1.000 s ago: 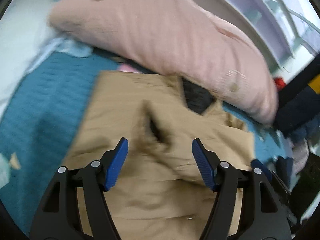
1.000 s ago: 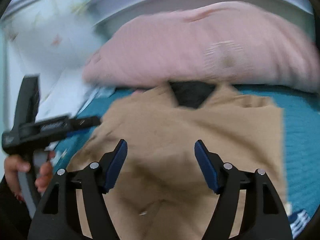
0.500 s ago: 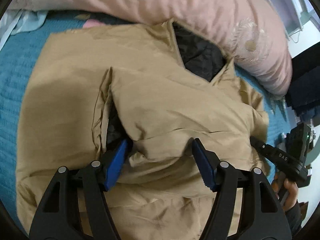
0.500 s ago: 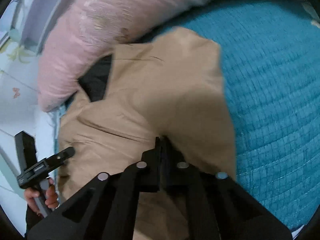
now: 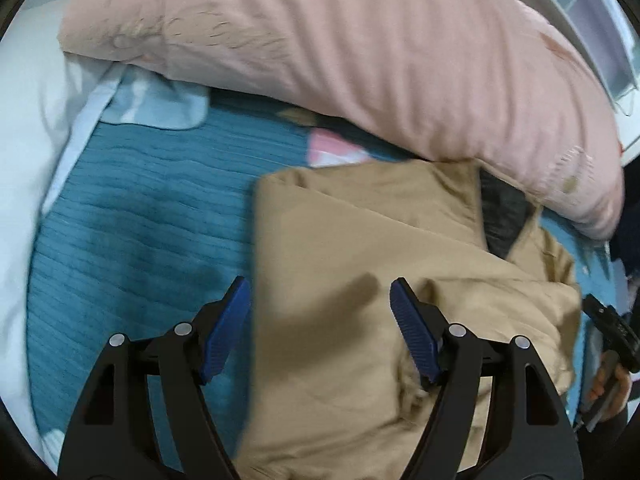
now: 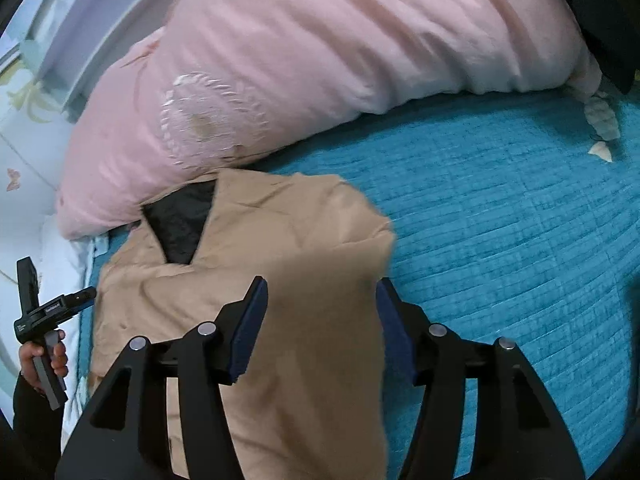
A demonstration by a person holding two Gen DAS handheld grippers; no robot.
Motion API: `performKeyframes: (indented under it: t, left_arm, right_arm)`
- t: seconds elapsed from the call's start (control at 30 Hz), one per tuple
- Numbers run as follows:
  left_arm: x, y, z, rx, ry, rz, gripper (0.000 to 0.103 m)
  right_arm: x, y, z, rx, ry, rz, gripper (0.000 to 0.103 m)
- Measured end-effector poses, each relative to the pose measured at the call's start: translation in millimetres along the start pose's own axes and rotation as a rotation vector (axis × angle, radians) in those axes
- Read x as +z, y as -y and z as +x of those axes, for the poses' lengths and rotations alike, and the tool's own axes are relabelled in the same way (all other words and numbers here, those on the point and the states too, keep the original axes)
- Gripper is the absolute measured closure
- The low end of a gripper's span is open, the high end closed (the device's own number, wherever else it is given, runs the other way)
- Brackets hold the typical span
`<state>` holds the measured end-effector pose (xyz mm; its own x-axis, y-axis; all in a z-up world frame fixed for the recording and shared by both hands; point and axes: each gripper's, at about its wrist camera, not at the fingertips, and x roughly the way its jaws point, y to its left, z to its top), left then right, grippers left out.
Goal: Fold large clothes
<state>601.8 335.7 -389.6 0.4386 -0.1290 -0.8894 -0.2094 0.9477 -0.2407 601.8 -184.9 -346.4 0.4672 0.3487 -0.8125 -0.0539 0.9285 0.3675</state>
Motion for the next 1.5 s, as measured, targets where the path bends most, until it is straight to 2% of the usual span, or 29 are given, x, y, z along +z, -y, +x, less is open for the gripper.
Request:
performKeyframes:
  t: [0.17,0.33,0.6,0.73,0.77,0.83,0.9,1.0,1.1,1.27,1.43,1.5]
  left_arm:
    - [11.5,-16.5,17.3,0.027,-0.029,-0.013,0.029]
    - [21.6,-12.1,27.1,0.069,-0.020,0.025,0.028]
    - [43.7,-12.3,53.9,-0.005,-0.086,-0.045,0.026]
    - [53.7,-6.3,61.5,0.014,-0.100,0.007,0.026]
    - [56.4,-4.3,61.9,0.025,-0.096,0.020,0.026]
    - [62.3,4.4,62.6,0.045,-0.089,0.056,0.034]
    - [64.3,17.1,58.5,0.045,-0.082,0.092,0.053]
    - [63.5,29.9,50.6,0.054,-0.056,0.159,0.075]
    - [62.7,27.9,30.8,0.033,-0.005,0.166,0.082]
    - [56.2,26.7,-15.8,-0.009,0.087,0.172,0.088]
    - [35.6,23.7,-67.0,-0.051,0.164,0.184,0.088]
    - [18.6,26.3,-92.8,-0.038,0.204,0.199,0.088]
  right_arm:
    - [7.0,12.3,14.8,0.007,-0.030,0.055,0.046]
    - [12.8,16.2,21.9,0.006,-0.042,0.069,0.045]
    - [24.8,21.4,48.9,0.033,-0.087,0.124,0.043]
    - [29.6,15.3,65.0,0.017,-0.096,0.087,0.044]
    - [29.7,12.6,67.9,0.012,-0.096,0.072,0.046]
    - [28.8,5.4,72.2,0.001,-0.106,0.032,0.072]
    - [25.9,-5.8,71.4,-0.019,-0.105,-0.037,0.081]
    - [23.5,-15.7,58.1,-0.019,-0.070,-0.080,0.086]
    - [22.2,-22.6,39.6,-0.013,-0.023,-0.100,0.088]
    - [17.9,-35.1,5.2,0.014,0.033,-0.121,0.089]
    - [1.3,-51.2,-42.4,0.051,0.114,-0.156,0.089]
    - [-7.6,-57.8,-60.6,0.063,0.142,-0.174,0.089]
